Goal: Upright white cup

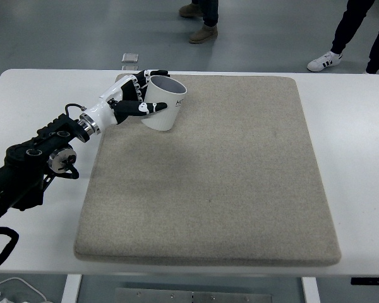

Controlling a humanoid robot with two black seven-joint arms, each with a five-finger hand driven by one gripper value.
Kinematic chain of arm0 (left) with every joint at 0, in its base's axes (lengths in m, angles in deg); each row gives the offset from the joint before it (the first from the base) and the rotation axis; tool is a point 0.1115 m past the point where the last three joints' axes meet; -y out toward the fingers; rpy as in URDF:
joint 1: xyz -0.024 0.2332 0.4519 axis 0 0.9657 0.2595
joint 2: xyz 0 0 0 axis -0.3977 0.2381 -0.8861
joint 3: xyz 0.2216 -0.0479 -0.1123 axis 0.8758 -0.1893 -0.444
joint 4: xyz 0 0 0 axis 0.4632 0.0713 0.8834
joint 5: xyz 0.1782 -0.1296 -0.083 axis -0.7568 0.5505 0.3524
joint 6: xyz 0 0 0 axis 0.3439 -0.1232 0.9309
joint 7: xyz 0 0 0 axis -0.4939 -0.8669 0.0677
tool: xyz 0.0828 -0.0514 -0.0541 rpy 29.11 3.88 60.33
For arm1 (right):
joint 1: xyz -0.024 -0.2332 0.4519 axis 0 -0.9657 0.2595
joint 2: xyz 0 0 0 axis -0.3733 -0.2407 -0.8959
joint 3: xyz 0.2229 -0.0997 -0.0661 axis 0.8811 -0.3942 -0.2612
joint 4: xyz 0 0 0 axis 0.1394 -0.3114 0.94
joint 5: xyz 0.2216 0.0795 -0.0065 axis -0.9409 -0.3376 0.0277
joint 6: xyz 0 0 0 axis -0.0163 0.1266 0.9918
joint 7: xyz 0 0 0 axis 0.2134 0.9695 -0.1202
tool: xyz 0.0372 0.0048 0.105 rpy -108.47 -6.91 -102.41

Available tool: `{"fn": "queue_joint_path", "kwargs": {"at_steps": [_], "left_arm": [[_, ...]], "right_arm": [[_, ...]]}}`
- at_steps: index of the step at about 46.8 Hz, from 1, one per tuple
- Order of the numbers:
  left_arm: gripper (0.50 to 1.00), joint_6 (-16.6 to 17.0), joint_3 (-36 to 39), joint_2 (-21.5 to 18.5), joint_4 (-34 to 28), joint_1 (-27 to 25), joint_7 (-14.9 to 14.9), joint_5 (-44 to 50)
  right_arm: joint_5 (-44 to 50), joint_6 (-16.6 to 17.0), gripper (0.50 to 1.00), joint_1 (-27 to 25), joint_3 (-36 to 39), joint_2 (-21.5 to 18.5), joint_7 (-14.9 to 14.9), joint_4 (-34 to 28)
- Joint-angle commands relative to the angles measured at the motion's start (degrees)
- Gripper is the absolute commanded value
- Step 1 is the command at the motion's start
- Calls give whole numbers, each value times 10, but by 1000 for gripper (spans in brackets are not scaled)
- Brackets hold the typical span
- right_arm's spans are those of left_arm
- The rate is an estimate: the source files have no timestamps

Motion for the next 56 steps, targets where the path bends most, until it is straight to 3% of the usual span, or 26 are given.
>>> {"fn": "queue_joint_path", "kwargs": {"at_steps": [1, 38, 50, 54, 56], "left_arm": [[604, 1, 1, 2, 3, 3, 0, 0], [626, 10, 5, 8, 1, 9, 0, -10], [741, 27, 6, 9, 1, 12, 0, -9], [810, 28, 5, 9, 1, 12, 0, -8], [916, 28, 5, 9, 1, 12, 0, -7]], "right_arm": [[0, 0, 930, 0, 0, 0, 0, 0], [0, 1, 930, 0, 0, 0, 0, 0], [0, 0, 930, 0, 0, 0, 0, 0], [0, 0, 930, 0, 0, 0, 0, 0], [0, 0, 930, 0, 0, 0, 0, 0]]}}
